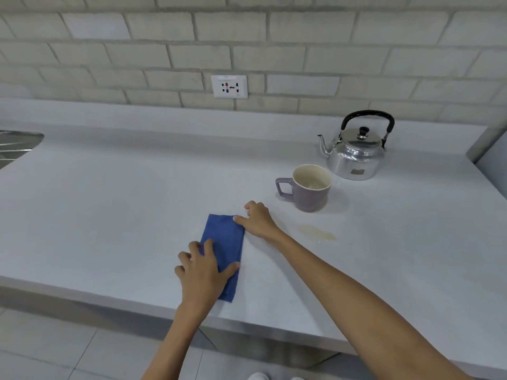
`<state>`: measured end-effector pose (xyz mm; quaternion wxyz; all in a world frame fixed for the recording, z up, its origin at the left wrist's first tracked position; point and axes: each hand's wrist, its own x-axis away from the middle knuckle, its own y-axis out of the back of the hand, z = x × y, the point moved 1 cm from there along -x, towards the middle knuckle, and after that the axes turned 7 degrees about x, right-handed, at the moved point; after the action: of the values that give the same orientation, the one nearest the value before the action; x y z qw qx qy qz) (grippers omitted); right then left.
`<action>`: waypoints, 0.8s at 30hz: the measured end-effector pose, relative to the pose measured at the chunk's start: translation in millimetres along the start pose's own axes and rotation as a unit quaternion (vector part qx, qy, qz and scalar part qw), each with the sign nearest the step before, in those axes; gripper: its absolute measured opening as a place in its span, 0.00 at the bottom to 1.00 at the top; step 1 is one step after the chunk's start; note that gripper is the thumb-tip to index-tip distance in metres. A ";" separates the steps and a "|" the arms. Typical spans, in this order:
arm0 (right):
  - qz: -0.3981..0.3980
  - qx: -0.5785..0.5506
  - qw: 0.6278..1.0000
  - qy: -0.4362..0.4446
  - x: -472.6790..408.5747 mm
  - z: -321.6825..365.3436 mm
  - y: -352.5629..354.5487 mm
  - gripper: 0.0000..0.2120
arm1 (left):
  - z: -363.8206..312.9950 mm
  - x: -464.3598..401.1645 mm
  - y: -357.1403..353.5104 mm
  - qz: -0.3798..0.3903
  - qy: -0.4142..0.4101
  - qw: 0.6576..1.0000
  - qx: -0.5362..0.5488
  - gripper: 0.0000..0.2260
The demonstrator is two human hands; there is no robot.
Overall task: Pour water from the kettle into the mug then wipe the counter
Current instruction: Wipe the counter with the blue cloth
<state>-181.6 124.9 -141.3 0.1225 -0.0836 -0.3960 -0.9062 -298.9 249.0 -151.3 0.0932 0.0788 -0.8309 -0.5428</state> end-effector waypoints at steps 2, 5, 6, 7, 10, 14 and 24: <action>0.013 0.025 1.000 -0.004 -4.1 4.8 -1.2 0.20 | 8.6 -3.5 3.0 -0.009 0.038 0.999 0.030 0.31; 0.029 0.035 0.999 -0.013 -9.4 9.6 -6.1 0.14 | 17.5 -13.1 7.7 0.025 0.077 0.990 0.120 0.28; 0.033 0.045 0.998 -0.011 -10.9 10.3 -7.9 0.19 | 19.9 -17.3 9.9 0.046 0.093 0.981 0.165 0.24; 0.033 0.047 0.998 -0.009 -12.2 10.7 -8.9 0.21 | 22.2 -21.5 12.9 0.068 0.110 0.970 0.207 0.18; 0.028 0.021 0.999 0.030 -13.8 7.7 -8.9 0.23 | 30.2 -32.8 19.3 0.142 0.148 0.938 0.278 0.12; 0.051 -0.079 0.994 0.048 -8.2 -0.9 -2.2 0.09 | 34.1 -34.7 27.1 0.200 0.129 0.918 0.316 0.08; 0.015 -0.377 0.926 -0.014 18.8 -45.7 48.2 0.05 | -9.8 -22.2 31.9 0.354 0.039 0.785 0.507 0.13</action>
<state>-188.1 56.6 -133.8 0.0894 -0.1424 -0.0259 -0.9854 -276.0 258.1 -119.7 0.2578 -0.1637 -0.9517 0.0310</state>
